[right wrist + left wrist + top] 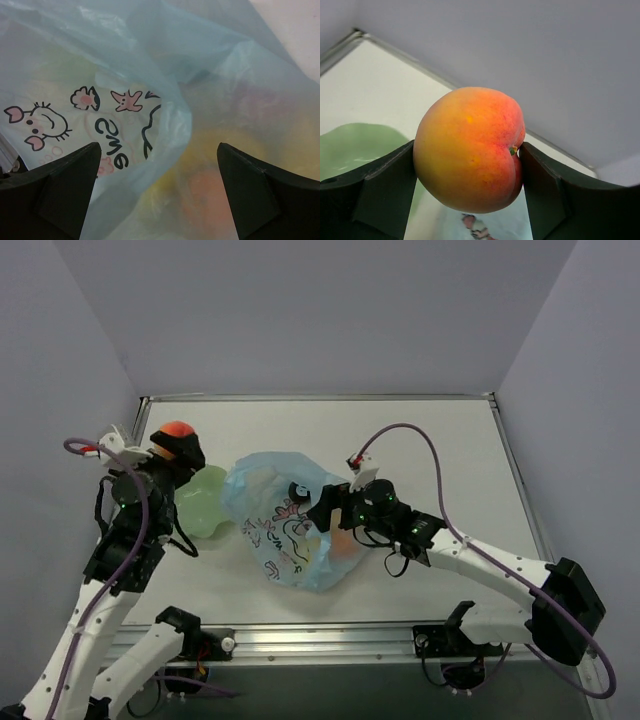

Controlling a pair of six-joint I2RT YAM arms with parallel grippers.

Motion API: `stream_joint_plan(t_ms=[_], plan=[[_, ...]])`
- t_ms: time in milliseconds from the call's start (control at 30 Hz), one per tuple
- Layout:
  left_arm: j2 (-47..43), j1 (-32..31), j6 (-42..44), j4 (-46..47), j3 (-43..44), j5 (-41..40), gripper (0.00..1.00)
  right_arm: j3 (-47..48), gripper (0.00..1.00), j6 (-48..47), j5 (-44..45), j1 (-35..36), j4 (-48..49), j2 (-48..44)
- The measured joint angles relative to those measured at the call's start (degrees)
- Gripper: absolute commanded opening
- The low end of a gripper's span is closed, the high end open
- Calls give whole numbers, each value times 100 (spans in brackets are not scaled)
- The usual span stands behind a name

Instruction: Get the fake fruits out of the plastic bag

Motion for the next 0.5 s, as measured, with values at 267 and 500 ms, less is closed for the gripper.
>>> stream_joint_plan(t_ms=[267, 500], plan=[[1683, 2612, -605, -199, -514, 1239, 20, 199, 100, -31, 643, 901, -227, 166], [2465, 3442, -1038, -341, -1429, 1932, 65, 199, 100, -46, 776, 1008, -706, 72]])
